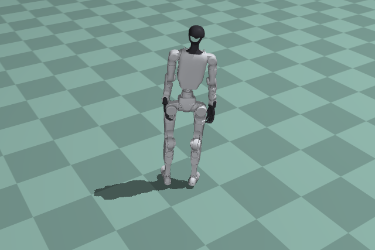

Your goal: In place motions

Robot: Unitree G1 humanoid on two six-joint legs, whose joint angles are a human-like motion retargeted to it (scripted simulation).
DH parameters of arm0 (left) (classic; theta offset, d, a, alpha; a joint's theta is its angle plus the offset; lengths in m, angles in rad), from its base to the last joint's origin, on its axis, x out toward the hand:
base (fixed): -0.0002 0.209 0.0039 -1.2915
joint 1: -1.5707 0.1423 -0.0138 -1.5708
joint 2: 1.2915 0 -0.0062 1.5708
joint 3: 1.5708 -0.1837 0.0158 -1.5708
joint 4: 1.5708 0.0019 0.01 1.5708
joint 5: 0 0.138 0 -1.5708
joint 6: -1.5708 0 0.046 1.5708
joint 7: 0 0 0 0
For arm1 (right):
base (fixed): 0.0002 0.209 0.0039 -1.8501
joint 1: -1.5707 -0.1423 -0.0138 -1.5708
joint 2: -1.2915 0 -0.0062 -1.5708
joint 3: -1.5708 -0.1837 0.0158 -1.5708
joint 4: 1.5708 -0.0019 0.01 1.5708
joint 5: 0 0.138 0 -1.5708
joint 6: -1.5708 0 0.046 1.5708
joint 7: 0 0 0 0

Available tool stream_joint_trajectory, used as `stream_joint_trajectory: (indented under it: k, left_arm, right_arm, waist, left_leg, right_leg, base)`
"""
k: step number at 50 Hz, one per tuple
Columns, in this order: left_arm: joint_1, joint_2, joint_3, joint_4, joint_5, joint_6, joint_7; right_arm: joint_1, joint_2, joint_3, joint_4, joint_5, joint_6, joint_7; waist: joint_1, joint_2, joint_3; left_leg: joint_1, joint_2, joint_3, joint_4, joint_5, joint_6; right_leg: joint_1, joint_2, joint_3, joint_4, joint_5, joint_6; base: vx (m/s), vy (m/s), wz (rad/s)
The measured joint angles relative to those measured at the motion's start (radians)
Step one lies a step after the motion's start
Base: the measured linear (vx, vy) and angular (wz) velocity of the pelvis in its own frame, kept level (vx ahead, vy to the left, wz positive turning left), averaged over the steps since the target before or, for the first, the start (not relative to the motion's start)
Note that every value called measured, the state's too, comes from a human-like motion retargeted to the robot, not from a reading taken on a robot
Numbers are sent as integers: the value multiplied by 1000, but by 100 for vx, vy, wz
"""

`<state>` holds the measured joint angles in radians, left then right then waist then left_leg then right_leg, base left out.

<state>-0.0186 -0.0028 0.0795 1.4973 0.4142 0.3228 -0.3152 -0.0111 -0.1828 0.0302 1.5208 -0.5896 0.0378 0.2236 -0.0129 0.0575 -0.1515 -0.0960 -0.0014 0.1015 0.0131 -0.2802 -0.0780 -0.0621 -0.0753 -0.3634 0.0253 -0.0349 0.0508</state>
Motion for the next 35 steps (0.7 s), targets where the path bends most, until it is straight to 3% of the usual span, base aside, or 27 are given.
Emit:
stream_joint_trajectory:
  k: [5,24,35]
  left_arm:
    - [-2,-12,0,-16,-10,-11,-65]
    - [53,-5,68,36,-79,21,110]
    - [68,-8,97,-18,-96,-6,67]
  right_arm:
    - [-1,3,7,-6,-17,-1,-9]
    - [0,-7,-14,-4,29,-17,-13]
    - [-9,-25,-44,-13,56,-5,-11]
  waist:
    - [-10,9,-3]
    - [-8,16,25]
    - [-13,30,78]
  left_leg:
    - [5,12,10,-2,-7,-6]
    - [0,60,49,29,-22,-43]
    - [-61,49,-5,103,-4,-82]
  right_leg:
    - [-1,15,11,-1,-3,-7]
    - [-2,38,37,0,-8,-12]
    - [1,12,-6,-6,-2,-8]
  base:
    - [3,-3,-7]
    - [2,-3,-5]
    - [-3,3,23]
